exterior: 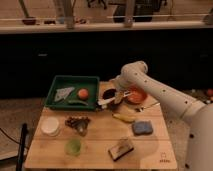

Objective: Place brush in table surface

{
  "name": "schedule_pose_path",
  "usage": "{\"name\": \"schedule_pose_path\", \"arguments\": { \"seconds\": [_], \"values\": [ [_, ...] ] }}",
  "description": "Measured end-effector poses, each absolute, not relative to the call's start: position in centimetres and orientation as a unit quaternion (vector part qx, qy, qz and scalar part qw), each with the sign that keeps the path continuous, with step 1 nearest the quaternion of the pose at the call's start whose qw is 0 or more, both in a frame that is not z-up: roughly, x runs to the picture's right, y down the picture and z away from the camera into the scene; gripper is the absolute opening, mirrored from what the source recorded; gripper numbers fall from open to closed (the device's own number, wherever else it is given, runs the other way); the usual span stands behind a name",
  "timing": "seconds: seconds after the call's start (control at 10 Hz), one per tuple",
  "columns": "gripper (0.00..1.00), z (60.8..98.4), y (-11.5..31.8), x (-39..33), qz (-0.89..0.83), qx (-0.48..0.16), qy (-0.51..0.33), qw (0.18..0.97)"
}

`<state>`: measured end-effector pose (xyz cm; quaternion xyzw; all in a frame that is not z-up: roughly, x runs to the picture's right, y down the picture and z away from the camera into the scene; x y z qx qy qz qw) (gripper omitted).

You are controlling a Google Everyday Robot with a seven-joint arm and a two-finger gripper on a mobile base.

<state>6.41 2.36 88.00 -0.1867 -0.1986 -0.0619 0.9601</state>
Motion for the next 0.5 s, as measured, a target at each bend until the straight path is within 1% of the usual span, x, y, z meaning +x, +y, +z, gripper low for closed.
{"name": "schedule_pose_path", "arguments": {
  "seconds": [0.5],
  "values": [
    [0.80, 89.7, 1.9, 7.3, -0.059, -0.197, -0.238, 0.949]
  ]
}}
